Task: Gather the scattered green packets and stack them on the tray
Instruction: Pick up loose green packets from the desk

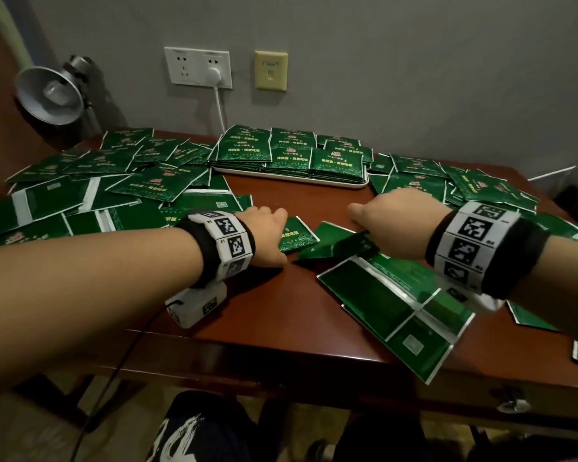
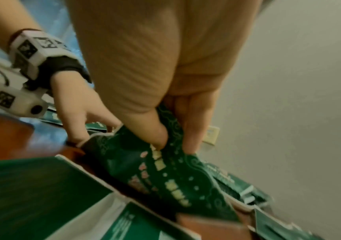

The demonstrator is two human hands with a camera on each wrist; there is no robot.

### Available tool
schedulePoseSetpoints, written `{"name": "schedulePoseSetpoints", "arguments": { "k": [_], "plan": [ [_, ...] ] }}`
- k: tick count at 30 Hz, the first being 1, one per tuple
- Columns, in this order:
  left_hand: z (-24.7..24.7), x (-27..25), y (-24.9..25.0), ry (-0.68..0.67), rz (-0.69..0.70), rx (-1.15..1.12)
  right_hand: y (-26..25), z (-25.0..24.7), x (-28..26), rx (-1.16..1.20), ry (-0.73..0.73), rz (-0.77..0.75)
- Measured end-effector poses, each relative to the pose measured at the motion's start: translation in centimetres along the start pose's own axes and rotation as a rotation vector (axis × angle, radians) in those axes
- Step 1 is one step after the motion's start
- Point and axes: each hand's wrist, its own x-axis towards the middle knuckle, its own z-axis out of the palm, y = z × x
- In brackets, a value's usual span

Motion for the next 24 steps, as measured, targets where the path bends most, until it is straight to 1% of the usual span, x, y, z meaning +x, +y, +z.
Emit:
{"name": "schedulePoseSetpoints", "arguments": {
  "k": [1, 2, 3, 4, 7, 9, 11, 14, 16, 18, 20, 22, 24],
  "plan": [
    [0.0, 0.0, 0.0, 0.006, -0.002, -0.003, -0.2, -0.5, -0.2, -0.073, 0.053, -0.050],
    [0.0, 0.0, 0.0, 0.008, -0.005, -0.008, -0.4, -0.8, -0.3, -0.078, 0.096, -0.095],
    [-0.1, 0.0, 0.0, 0.006, -0.008, -0.014, -0.5, -1.1, -0.1, -0.035, 0.126, -0.128],
    [-0.2, 0.0, -0.1, 0.001, -0.011, -0.018, -0.6, -1.1, 0.2, 0.048, 0.125, -0.150],
    [-0.5, 0.0, -0.3, -0.037, -0.012, -0.016, -0.6, -0.6, 2.1, 0.372, -0.006, -0.159],
    [-0.6, 0.1, -0.6, -0.066, -0.018, -0.012, -0.5, -0.3, 3.4, 0.464, -0.070, -0.161],
    [-0.5, 0.2, -0.9, -0.086, -0.020, -0.012, -0.8, -0.1, 4.4, 0.468, -0.110, -0.160],
    [-0.4, 0.4, -1.4, -0.087, -0.016, -0.023, -2.0, 0.3, 5.7, 0.313, -0.160, -0.099],
    [-0.4, 0.6, -1.7, -0.078, -0.021, -0.048, -2.8, 0.9, 6.6, 0.243, -0.162, -0.055],
    [-0.5, 0.7, -2.1, -0.079, -0.024, -0.063, -2.9, 1.3, 6.8, 0.302, -0.194, -0.030],
    [-0.5, 0.8, -2.5, -0.090, -0.033, -0.072, -3.1, 1.2, 6.4, 0.335, -0.302, -0.037],
    [-0.6, 0.8, -2.6, -0.095, -0.031, -0.057, -2.9, 1.3, 6.1, 0.299, -0.364, -0.027],
    [-0.8, 0.8, -2.6, -0.086, -0.027, -0.032, -2.1, 1.3, 5.8, 0.250, -0.376, 0.028]
  ]
}}
